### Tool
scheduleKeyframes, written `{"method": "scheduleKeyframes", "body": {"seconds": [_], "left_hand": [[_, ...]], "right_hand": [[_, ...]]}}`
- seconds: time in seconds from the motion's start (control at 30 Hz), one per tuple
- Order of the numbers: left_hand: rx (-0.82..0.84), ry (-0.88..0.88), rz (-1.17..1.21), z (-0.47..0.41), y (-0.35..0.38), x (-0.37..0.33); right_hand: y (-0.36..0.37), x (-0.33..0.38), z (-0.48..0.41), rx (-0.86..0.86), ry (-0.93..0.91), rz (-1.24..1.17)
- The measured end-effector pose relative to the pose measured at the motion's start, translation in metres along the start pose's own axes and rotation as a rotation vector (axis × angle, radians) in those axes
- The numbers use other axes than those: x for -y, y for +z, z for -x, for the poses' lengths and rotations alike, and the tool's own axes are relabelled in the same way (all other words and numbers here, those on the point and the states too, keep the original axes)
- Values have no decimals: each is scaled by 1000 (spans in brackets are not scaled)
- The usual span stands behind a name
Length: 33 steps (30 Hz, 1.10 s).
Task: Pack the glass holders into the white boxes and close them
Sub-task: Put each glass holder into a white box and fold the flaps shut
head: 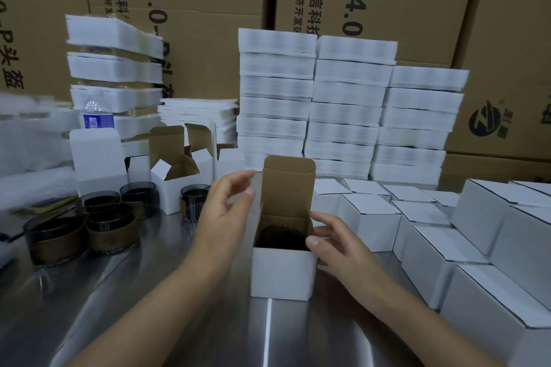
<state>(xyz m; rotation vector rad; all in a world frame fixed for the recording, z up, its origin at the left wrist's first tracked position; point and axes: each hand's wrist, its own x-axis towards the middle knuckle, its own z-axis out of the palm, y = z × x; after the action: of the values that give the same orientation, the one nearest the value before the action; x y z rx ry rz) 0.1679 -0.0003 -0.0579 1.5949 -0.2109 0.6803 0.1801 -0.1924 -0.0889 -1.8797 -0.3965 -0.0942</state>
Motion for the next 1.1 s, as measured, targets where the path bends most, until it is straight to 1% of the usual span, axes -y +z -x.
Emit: {"method": "scheduleKeyframes", "body": {"seconds": [0.07, 0.13, 0.2, 0.27, 0.37, 0.5, 0.6, 0.77, 0.97, 1.1], "left_hand": [[10, -244, 145, -4, -3, 5], [104, -408, 237, -7, -7, 10], [225, -544, 316, -6, -8, 13], [325, -620, 359, -6, -8, 14], [437, -617, 329, -2, -6, 16], [525, -552, 230, 1, -1, 20], [508, -531, 224, 0, 1, 21], [486, -455, 167, -2, 1, 17], [458, -382, 178, -3, 0, 16], [488, -327, 190, -5, -1, 16]], "right_hand": [[0, 4, -3, -24, 90, -295], [-2, 9, -5, -39, 180, -512], [-3, 12, -6, -29, 237, -591], [-1, 14, -4, 6, 266, -604], [4, 17, 1, 84, 250, -579], [5, 16, 5, 127, 216, -510], [6, 18, 5, 87, 204, -498], [6, 22, 6, 87, 184, -440], [1, 27, 4, 114, 233, -531], [2, 26, 3, 100, 207, -582]]}}
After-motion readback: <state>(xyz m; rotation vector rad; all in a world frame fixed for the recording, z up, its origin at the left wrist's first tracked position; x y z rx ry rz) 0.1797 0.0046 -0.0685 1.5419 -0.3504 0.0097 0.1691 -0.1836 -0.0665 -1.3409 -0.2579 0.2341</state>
